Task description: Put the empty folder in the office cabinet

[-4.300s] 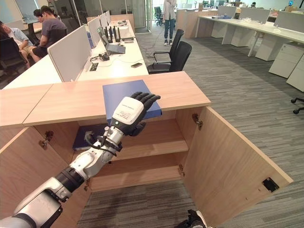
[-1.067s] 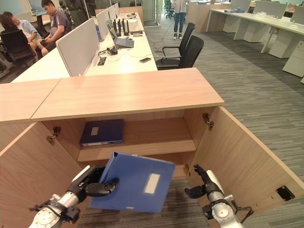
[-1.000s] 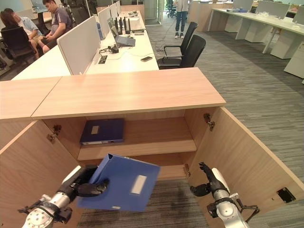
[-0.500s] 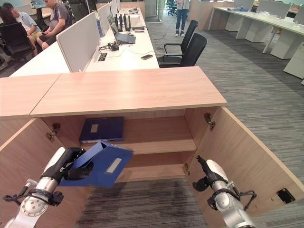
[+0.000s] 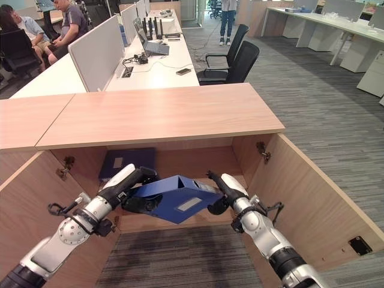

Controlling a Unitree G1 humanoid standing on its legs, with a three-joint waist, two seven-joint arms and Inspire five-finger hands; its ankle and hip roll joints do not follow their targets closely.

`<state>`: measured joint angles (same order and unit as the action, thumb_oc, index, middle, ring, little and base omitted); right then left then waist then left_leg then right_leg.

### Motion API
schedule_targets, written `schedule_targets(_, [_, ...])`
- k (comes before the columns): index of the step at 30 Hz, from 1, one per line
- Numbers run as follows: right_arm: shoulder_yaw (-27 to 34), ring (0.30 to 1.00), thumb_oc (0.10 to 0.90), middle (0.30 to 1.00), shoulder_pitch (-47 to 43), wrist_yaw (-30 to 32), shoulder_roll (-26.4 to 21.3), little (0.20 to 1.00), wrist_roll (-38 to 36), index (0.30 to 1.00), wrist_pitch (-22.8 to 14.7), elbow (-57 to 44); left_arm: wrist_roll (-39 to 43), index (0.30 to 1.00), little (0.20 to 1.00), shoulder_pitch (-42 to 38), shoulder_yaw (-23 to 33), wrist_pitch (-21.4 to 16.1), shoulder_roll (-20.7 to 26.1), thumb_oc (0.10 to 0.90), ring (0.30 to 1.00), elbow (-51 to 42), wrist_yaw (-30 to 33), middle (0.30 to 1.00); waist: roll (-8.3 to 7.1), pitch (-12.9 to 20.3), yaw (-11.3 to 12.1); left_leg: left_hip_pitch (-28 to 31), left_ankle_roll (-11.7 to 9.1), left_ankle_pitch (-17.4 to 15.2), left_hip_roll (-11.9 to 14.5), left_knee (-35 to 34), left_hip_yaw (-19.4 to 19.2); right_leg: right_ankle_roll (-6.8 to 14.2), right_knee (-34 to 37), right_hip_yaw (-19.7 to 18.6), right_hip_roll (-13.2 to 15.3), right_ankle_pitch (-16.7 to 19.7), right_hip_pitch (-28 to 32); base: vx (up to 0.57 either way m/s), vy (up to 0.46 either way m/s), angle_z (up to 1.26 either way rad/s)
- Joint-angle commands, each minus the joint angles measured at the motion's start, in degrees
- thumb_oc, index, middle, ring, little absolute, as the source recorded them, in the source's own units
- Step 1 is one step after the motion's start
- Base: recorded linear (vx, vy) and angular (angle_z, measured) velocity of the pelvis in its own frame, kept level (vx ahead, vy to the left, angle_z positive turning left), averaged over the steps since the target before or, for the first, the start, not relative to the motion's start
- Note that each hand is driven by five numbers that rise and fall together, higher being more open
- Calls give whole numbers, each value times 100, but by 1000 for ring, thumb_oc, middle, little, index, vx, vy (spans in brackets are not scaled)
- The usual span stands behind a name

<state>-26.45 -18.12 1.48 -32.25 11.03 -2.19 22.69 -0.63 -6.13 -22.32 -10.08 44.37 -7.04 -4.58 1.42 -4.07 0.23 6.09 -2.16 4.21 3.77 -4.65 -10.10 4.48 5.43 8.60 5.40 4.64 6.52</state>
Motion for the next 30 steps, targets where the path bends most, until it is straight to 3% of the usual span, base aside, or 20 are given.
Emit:
schedule_targets(1, [-160, 900, 800, 900, -971, 346, -38, 900, -268, 900, -397, -325, 723, 300, 300, -1097, -148, -691, 401, 400, 300, -468, 46, 300, -218, 292, 4, 184, -23, -774, -251, -35, 215, 187, -43, 201, -128, -582, 73, 0, 0, 0])
schedule_targets(6, [-207, 900, 800, 900, -1070, 389, 12, 900, -421, 900, -435, -373, 874, 300, 300, -1218, -366, -672, 489, 400, 300, -482, 11, 300, -216, 294, 6, 194, -22, -772, -251, -35, 212, 188, -43, 196, -130, -581, 82, 0, 0, 0])
schedule_targets(13, [-598, 900, 800, 900, -1129, 25, 189, 900, -945, 900, -528, -352, 1060, 300, 300, -1712, -630, -738, 160, 400, 300, -539, 78, 300, -249, 304, -6, 194, -31, -760, -251, -35, 233, 186, -43, 200, -136, -597, 91, 0, 0, 0])
schedule_targets(14, [-686, 582, 588, 582, -1156, -85, 209, 582, -1055, 582, -542, -363, 1125, 300, 300, -1787, -649, -756, 119, 400, 300, -582, 64, 300, -253, 303, -3, 191, -34, -759, -252, -35, 236, 185, -43, 198, -138, -600, 89, 0, 0, 0])
schedule_targets(15, [-785, 394, 463, 394, -1167, -239, 231, 394, -1223, 394, -550, -364, 1192, 300, 300, -1877, -666, -793, 75, 400, 300, -645, 59, 300, -259, 308, -1, 191, -40, -758, -251, -35, 237, 185, -43, 205, -137, -602, 89, 0, 0, 0])
schedule_targets(16, [-870, 300, 400, 300, -1165, -370, 260, 300, -1386, 300, -552, -331, 1281, 300, 300, -1960, -661, -820, 31, 400, 300, -725, 61, 300, -266, 306, 3, 191, -45, -755, -250, -35, 237, 186, -43, 215, -136, -602, 91, 0, 0, 0])
schedule_targets(23, [-1055, 300, 400, 300, -964, -874, 483, 300, -2161, 300, -578, -2, 2078, 300, 300, -2270, -790, -956, 136, 400, 300, -1268, -352, 300, -269, 328, 20, 209, -72, -752, -241, -35, 227, 190, -43, 224, -138, -610, 111, 0, 0, 0])
schedule_targets(30, [-1050, 300, 400, 300, -722, -1096, 477, 300, -2315, 300, -682, 46, 2389, 300, 300, -2146, -760, -963, 254, 400, 300, -1183, -570, 300, -261, 340, 19, 235, -88, -754, -235, -35, 207, 202, -43, 231, -137, -621, 129, 0, 0, 0])
